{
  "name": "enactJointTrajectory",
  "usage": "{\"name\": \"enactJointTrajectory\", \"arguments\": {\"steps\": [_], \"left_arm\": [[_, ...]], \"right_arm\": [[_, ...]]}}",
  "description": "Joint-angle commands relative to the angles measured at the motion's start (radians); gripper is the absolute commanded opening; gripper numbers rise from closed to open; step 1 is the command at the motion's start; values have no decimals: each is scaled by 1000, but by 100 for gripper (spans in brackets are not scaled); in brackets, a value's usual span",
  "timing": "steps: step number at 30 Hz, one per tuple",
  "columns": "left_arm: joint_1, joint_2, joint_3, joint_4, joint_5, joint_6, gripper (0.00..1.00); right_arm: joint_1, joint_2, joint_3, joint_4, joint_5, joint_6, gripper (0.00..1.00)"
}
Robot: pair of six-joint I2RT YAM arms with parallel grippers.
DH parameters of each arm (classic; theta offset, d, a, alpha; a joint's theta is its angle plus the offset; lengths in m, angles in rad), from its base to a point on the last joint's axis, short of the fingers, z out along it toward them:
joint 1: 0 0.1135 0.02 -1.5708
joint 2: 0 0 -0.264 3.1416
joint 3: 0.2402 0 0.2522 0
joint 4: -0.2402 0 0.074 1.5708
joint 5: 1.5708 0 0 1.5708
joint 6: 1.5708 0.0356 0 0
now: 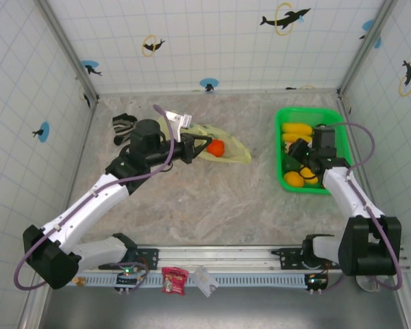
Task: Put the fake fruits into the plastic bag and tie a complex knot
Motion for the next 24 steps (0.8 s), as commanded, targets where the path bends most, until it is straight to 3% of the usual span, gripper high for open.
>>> {"name": "enactJointTrajectory", "arguments": {"steps": [1,7,16,24], "left_arm": [[3,2,36,14,22,-9,0],[4,-1,41,2,19,3,0],[3,4,50,-15,9,20,0],[4,9,67,-25,0,24,0]], "right_arm": [[-6,41,58,-63,65,46,62],[16,195,133,-127,86,109,67],[34,357,171,-82,100,156,76],[31,392,178,-50,133,178,64]]}}
